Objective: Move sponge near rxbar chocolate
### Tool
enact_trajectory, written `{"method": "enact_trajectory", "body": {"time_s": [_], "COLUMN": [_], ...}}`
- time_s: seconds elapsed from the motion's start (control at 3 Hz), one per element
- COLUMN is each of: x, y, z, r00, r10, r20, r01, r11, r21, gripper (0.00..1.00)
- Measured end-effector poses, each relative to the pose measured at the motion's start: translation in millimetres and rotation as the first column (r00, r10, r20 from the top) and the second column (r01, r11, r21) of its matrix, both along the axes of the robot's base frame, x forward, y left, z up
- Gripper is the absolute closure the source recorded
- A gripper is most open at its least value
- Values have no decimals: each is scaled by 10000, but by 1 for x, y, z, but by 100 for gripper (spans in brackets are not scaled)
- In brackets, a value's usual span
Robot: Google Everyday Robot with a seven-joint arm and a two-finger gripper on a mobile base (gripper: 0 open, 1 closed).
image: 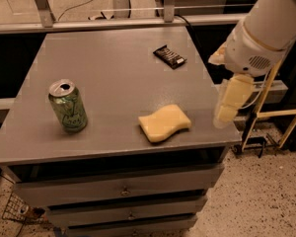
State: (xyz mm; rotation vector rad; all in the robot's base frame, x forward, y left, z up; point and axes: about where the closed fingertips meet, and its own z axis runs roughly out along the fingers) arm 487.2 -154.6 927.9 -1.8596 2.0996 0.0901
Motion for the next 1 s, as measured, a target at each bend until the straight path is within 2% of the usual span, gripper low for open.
{"method": "enact_trajectory", "body": {"time_s": [0.33,0.67,1.0], "x": [16,20,19], "y": [27,41,47], "z": [-25,-48,-63], "r00": [9976,9941,9920], "r10": [591,782,757], "r20": [-367,-757,-1009], "r01": [-583,-778,-728], "r11": [9981,9969,9968], "r21": [220,84,324], "gripper": [0,0,0]}}
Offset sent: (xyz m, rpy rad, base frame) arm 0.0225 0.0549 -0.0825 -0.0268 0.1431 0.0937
